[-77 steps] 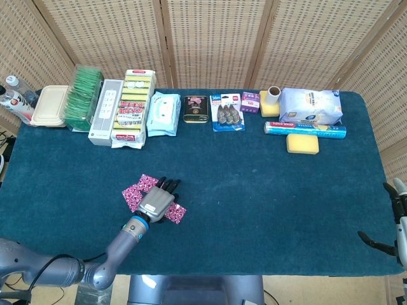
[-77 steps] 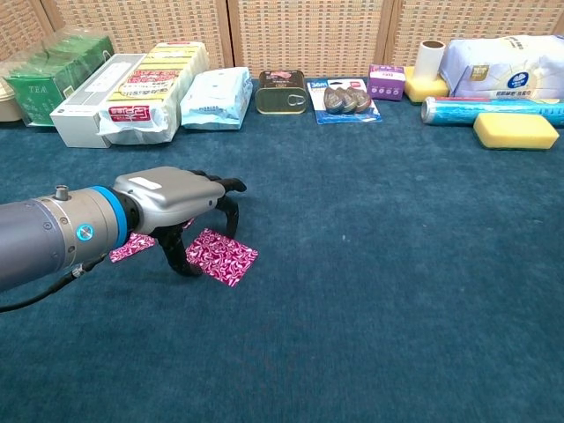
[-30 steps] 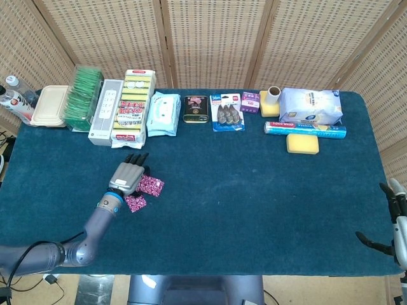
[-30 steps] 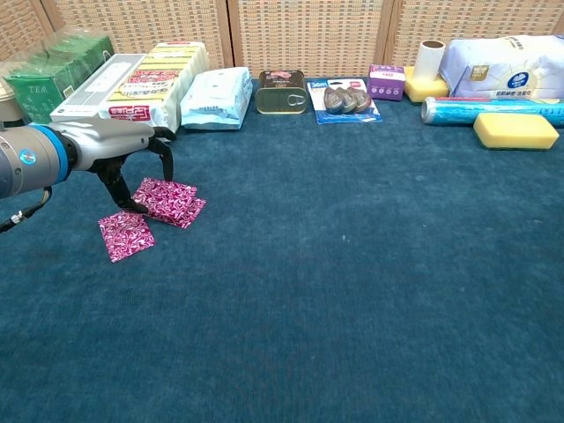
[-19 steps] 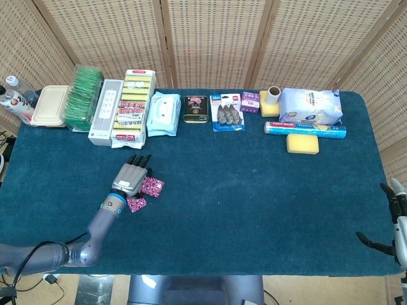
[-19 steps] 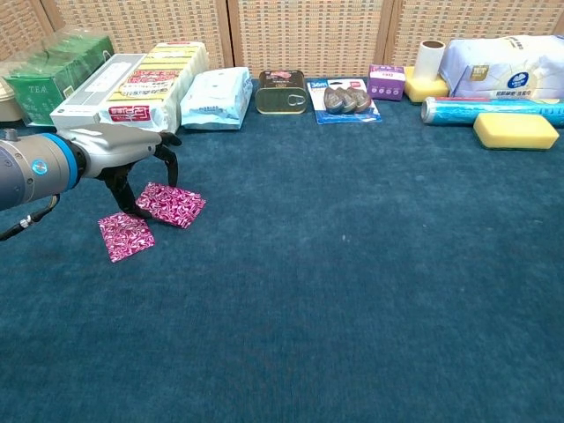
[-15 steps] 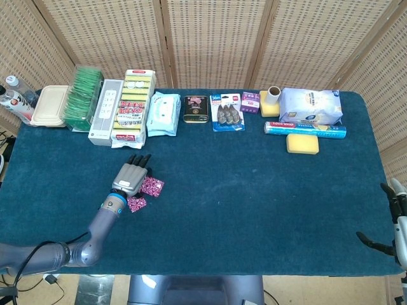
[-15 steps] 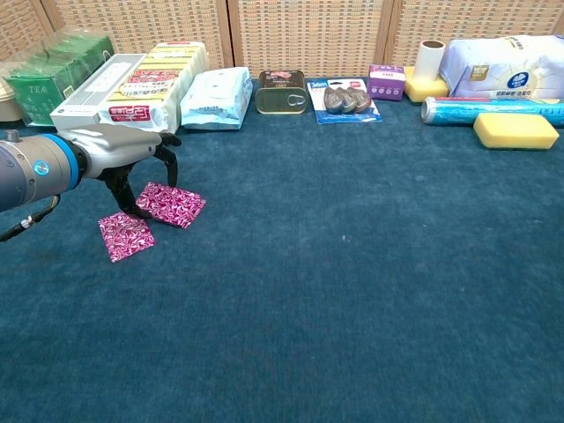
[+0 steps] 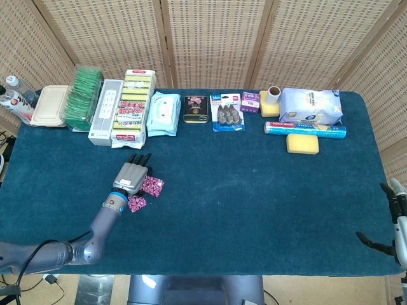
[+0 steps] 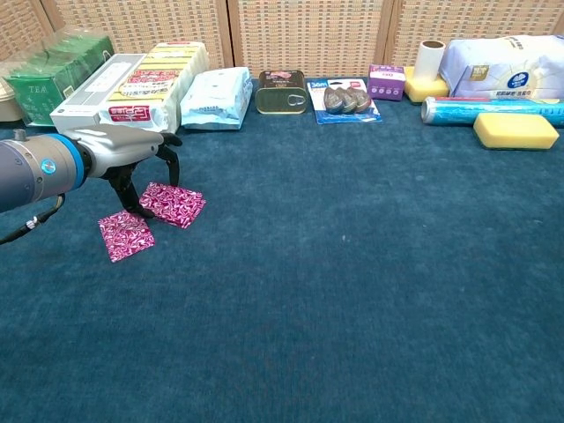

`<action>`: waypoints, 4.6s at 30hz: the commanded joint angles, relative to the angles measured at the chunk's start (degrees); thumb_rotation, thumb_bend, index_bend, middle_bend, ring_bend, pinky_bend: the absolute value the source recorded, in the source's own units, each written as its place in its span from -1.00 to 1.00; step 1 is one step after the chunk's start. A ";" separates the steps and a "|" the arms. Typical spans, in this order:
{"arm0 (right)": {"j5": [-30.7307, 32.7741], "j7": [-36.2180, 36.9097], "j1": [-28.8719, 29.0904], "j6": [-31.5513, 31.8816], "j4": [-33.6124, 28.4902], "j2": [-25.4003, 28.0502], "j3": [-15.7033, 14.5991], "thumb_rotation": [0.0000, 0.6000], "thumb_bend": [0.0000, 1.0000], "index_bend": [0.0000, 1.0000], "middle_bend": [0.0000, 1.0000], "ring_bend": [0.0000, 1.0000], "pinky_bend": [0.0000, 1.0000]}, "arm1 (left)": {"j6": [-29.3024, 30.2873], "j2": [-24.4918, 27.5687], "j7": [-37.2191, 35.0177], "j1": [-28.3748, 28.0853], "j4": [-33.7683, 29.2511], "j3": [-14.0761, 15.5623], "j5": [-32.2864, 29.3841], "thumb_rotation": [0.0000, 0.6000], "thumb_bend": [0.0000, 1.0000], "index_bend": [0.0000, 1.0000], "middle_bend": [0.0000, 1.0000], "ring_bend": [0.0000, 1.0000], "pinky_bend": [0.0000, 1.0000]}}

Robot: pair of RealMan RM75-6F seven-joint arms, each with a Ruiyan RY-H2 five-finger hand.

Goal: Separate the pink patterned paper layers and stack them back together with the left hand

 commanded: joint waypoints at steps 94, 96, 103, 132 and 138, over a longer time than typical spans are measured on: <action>0.35 -0.55 -0.42 0.65 -0.66 -0.20 0.21 1.00 -0.98 -1.00 -1.00 -1.00 -1.00 | -3.07 15.24 -1.72 13.63 -16.24 12.21 24.30 1.00 -0.53 -0.53 -1.00 -0.92 -0.95; 0.37 -0.60 -0.41 0.62 -0.68 -0.19 0.21 1.00 -0.98 -1.00 -1.00 -1.00 -1.00 | -3.12 15.59 -1.89 13.67 -17.06 12.48 24.67 1.00 -0.53 -0.53 -1.00 -0.92 -0.95; 0.25 -0.60 -0.44 0.65 -0.76 -0.19 0.17 1.00 -0.98 -1.00 -1.00 -1.00 -1.00 | 0.42 15.98 -6.46 14.94 -16.37 12.12 33.33 1.00 -0.53 -0.53 -1.00 -0.92 -0.95; 0.53 -0.72 -0.51 0.79 -0.78 -0.21 0.28 1.00 -0.98 -1.00 -1.00 -1.00 -1.00 | 2.84 11.05 -6.80 16.77 -3.43 11.02 43.74 1.00 -0.53 -0.52 -1.00 -0.92 -0.95; 0.57 -0.88 -0.47 0.62 -0.85 -0.21 0.23 1.00 -0.98 -1.00 -1.00 -1.00 -1.00 | 2.14 10.43 -4.13 16.63 -3.24 10.62 43.11 1.00 -0.53 -0.52 -1.00 -0.92 -0.95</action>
